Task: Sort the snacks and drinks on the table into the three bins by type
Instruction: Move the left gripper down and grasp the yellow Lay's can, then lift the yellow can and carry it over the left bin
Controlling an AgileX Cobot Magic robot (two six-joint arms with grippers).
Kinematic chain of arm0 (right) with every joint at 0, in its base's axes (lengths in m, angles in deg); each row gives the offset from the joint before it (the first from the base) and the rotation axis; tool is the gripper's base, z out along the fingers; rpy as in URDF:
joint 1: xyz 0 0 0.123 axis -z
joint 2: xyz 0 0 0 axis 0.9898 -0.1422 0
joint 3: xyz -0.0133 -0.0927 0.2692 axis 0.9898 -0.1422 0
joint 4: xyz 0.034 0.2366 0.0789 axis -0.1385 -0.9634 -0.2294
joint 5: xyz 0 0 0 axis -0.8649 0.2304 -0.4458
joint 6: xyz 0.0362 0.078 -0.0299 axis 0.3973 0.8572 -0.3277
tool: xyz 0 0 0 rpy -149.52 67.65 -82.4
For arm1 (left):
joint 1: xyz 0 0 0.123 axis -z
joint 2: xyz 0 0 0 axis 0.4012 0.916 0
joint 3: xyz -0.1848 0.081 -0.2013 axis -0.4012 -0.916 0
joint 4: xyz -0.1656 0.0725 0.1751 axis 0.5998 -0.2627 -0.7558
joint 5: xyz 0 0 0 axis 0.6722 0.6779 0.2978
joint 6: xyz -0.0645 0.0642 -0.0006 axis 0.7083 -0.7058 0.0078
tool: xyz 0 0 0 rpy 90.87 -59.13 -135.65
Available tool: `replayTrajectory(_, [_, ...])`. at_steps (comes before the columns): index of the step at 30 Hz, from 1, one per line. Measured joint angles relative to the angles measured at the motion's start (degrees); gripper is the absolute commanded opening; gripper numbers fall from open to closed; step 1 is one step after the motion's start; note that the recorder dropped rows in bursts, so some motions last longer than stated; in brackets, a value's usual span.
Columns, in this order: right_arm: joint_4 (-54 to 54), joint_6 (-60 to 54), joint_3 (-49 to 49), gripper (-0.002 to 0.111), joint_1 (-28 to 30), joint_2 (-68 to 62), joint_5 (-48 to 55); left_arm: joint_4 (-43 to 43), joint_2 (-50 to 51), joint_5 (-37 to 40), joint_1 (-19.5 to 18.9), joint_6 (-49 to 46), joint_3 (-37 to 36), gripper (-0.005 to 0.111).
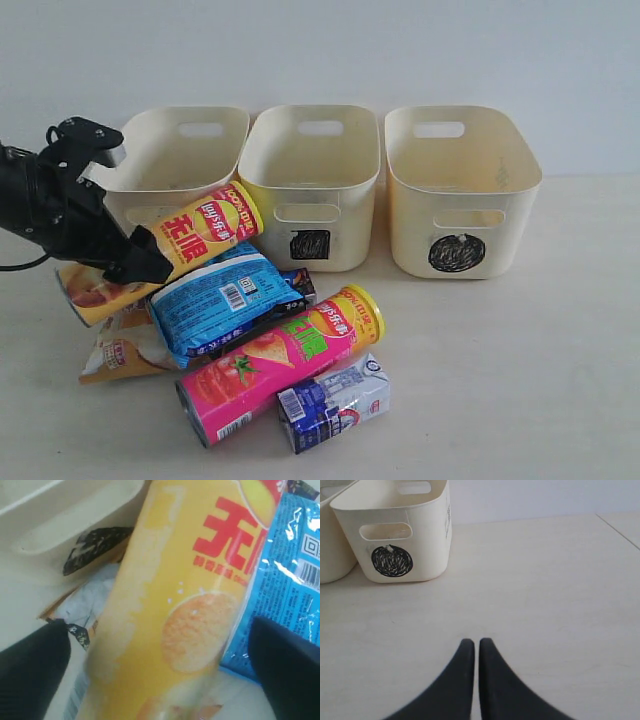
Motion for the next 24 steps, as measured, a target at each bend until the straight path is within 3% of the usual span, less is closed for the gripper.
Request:
replayTrajectory(3, [0.00, 0.00, 0.00, 0.001, 0.00, 0.00, 0.00, 0.12, 1.01, 0.50, 0.00, -0.67, 0.00, 0.039])
replayTrajectory(8, [0.00, 0.00, 0.00, 0.001, 0.00, 0.00, 0.00, 2.04, 1.10, 1.65, 0.13, -0.77, 0.00, 0.006])
replayTrajectory(15, [0.00, 0.00, 0.00, 0.001, 0.00, 0.00, 0.00, 3.65, 0.16, 8.87, 0.13, -3.29, 0.00, 0.004])
replayTrajectory(24, [0.00, 0.00, 0.00, 0.001, 0.00, 0.00, 0.00, 6.91, -11.46, 10.96, 0.13, -4.03, 0.00, 0.004])
